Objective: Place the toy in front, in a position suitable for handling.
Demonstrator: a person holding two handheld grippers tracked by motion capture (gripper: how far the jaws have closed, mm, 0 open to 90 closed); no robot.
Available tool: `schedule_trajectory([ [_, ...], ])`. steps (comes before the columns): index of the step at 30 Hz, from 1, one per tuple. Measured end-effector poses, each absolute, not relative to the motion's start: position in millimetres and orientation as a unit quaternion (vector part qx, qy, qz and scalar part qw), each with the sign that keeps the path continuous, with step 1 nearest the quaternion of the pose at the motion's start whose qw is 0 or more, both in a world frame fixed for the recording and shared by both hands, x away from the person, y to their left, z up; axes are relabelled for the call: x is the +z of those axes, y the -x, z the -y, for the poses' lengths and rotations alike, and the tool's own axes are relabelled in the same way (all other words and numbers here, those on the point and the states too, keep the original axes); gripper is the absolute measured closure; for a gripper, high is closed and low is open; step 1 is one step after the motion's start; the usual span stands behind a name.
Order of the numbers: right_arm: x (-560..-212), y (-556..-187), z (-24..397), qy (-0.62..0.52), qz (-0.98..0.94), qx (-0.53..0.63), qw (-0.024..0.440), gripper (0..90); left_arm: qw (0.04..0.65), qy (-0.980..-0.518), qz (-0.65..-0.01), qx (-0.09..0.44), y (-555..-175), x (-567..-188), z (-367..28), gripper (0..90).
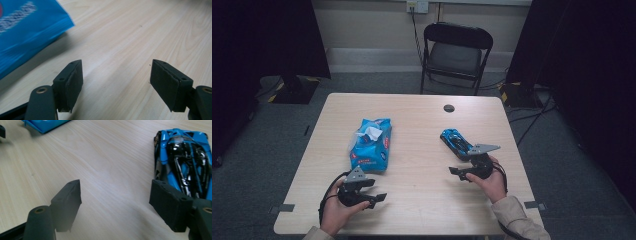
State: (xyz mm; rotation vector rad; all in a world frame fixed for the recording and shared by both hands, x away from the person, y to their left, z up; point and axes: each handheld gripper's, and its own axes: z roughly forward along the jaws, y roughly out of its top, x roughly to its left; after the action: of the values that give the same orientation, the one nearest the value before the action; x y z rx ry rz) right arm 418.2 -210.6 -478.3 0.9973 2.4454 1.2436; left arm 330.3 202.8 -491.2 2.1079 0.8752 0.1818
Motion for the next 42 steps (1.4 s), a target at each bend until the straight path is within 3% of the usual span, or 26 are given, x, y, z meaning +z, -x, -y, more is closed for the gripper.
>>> schedule_trajectory([
  [15,-471,-433,220,-0.353,-0.829,0.415,0.123,20.0,0.383,-0.872,-0.282,0.115,-331,-504,-193,19.1],
  [17,-468,-435,220,-0.354,-0.827,0.42,0.122,19.7,0.385,-0.873,-0.278,0.113,-331,-505,-191,14.4],
  [32,-456,-447,216,-0.357,-0.825,0.414,0.142,17.5,0.376,-0.879,-0.272,0.109,-331,-505,-186,5.4],
  [42,-470,-477,217,-0.383,-0.815,0.404,0.159,15.7,0.377,-0.878,-0.273,0.108,-331,-506,-186,5.1],
])
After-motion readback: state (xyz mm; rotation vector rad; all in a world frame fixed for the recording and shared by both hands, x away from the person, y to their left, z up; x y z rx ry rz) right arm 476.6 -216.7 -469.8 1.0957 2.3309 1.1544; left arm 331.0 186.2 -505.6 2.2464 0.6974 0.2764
